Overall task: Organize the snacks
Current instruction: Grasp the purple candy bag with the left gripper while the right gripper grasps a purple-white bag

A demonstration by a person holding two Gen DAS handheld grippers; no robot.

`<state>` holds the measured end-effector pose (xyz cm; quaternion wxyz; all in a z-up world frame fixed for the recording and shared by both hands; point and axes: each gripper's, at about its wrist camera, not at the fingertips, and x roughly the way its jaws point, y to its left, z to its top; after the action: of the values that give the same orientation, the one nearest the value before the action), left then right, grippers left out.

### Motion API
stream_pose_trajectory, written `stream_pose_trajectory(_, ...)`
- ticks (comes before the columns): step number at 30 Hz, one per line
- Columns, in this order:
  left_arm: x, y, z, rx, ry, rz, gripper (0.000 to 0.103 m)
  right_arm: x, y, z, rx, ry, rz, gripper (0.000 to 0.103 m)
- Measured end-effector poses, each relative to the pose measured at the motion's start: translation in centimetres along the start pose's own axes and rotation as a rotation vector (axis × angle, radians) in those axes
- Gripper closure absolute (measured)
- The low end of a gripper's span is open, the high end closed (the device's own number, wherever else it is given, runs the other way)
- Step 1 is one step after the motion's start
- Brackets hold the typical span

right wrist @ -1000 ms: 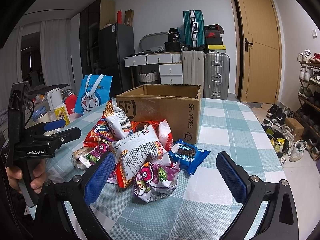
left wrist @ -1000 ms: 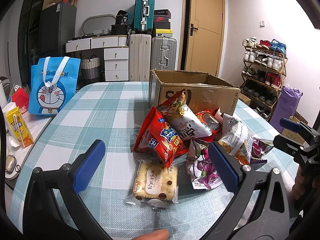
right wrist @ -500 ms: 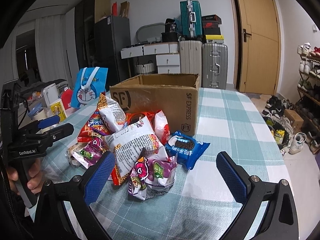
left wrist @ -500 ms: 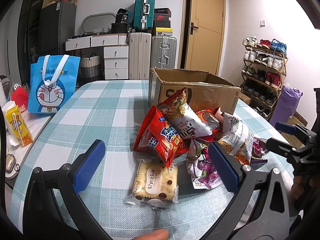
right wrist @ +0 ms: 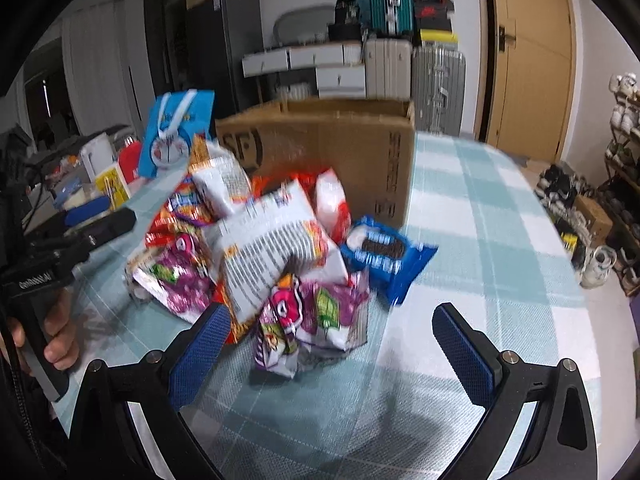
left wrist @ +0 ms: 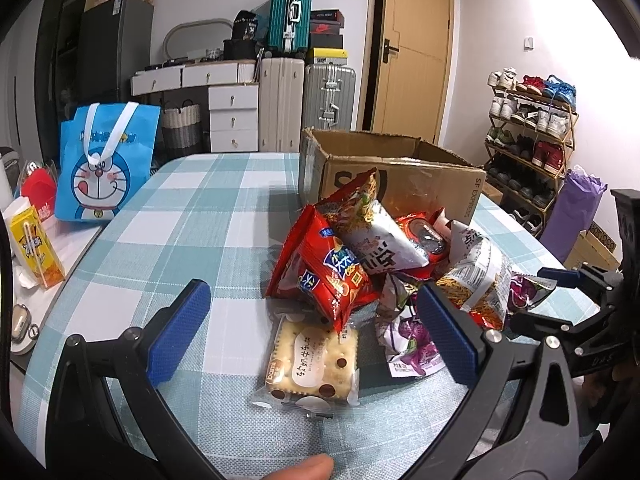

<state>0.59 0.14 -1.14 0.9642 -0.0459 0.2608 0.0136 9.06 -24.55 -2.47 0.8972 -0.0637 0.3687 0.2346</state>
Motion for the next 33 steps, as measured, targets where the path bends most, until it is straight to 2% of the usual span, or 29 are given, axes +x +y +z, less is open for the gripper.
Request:
stream_pose_trajectory(3, 0.4, 0.4, 0.1, -0.020, 0.021, -0.012, 0.000, 0.5, -0.2, 0.0, 0.006, 0.015, 0.021, 0.000)
stream_pose_trajectory(6, 1.0, 0.3, 0.0, -0.028, 0.064, -0.041, 0.000, 1.3, -0.5, 0.4, 0.014, 0.042, 0.003, 0.000)
stream_pose_trajectory(9, 1.2, -0.2, 0.0, -0.007, 0.080, -0.051, 0.000, 1.8, -1.2, 0.5, 0.051, 0.057, 0.045, 0.002)
stream_pose_trajectory(11, 1.7, -0.5, 0.1, 0.007, 0.096, -0.061, 0.000, 2.5, -1.5, 0.4, 0.066, 0.079, 0.074, 0.012)
stream_pose_trajectory(12, 1.9, -0.8, 0.0, 0.016, 0.108, -0.072, 0.000, 2.7, -1.6, 0.4, 0.083, 0.094, 0.100, 0.024)
stream_pose_trajectory(13, 2.1, -1.0, 0.1, 0.021, 0.116, -0.084, 0.000, 2.9, -1.8, 0.3, 0.099, 0.105, 0.123, 0.030)
stream_pose_trajectory(16, 2.9, -1.7, 0.0, 0.036, 0.160, -0.137, 0.002, 3.4, -2.0, 0.3, 0.121, 0.116, 0.154, 0.037)
stream_pose_trajectory(18, 3.5, -2.2, 0.0, 0.052, 0.183, -0.171, 0.005, 3.3, -2.3, 0.3, 0.129, 0.107, 0.161, 0.040)
stream_pose_trajectory(23, 4.3, -4.3, -0.2, 0.091, 0.207, -0.184, 0.015, 2.7, -2.8, 0.1, 0.138, 0.100, 0.157, 0.043)
stream_pose_trajectory(25, 4.2, -4.9, -0.2, 0.111, 0.202, -0.178, 0.017, 2.2, -2.8, -0.2, 0.131, 0.093, 0.146, 0.044)
stream_pose_trajectory(29, 3.8, -4.9, 0.0, 0.089, 0.180, -0.217, 0.025, 1.1, -3.4, -0.5, 0.150, 0.064, 0.130, 0.044)
stream_pose_trajectory(31, 3.7, -4.8, 0.1, 0.091, 0.187, -0.239, 0.032, 0.5, -3.4, -0.9, 0.159, 0.055, 0.133, 0.045)
stream_pose_trajectory(33, 3.9, -4.9, 0.1, 0.091, 0.198, -0.255, 0.046, 0.3, -3.5, -1.1, 0.164, 0.052, 0.134, 0.044)
